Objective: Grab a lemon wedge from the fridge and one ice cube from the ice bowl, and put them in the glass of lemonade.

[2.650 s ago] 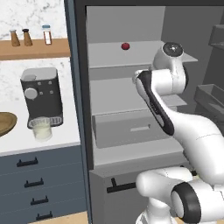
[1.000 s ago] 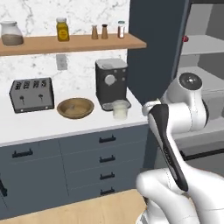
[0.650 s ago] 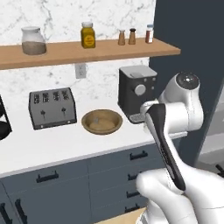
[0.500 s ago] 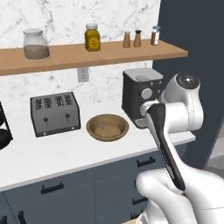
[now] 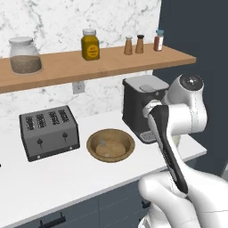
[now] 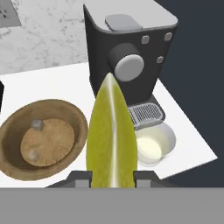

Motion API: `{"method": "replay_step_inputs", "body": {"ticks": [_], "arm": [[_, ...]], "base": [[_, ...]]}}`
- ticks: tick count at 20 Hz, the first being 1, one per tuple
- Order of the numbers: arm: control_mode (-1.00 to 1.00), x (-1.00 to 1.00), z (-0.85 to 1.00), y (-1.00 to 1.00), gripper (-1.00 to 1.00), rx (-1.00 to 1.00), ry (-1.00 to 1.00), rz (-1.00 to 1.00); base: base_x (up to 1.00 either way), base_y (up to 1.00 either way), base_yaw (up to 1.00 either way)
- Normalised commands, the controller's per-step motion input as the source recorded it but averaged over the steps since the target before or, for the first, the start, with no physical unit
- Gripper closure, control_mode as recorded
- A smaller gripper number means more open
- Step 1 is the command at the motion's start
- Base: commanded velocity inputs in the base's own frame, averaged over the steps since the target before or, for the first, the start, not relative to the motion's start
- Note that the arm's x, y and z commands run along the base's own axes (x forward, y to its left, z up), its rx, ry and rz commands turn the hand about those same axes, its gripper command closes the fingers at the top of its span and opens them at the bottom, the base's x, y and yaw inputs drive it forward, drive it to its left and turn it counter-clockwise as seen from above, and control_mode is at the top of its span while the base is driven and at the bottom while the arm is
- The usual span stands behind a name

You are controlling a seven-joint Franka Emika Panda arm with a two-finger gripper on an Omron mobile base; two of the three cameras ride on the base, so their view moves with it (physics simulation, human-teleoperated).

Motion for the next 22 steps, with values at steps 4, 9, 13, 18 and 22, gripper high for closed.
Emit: {"method": "replay_step_inputs", "body": {"ticks": [4, 9, 13, 18, 22], "arm": [[-1.0, 0.0, -0.11, 0.0, 1.0, -0.04, 0.0, -0.14], [-1.0, 0.0, -0.13, 0.0, 1.0, -0.02, 0.0, -0.15], [-1.0, 0.0, -0.03, -0.02, 1.0, 0.0, 0.0, -0.1], [-1.0, 0.0, -0.01, -0.1, 1.0, 0.0, 0.05, -0.05], [-1.0, -0.04, 0.0, -0.27, 1.0, 0.0, 0.22, 0.0]], "base": [[0.01, 0.0, -0.05], [0.0, 0.0, 0.0], [0.0, 0.0, 0.0], [0.0, 0.0, 0.0], [0.0, 0.0, 0.0]]}}
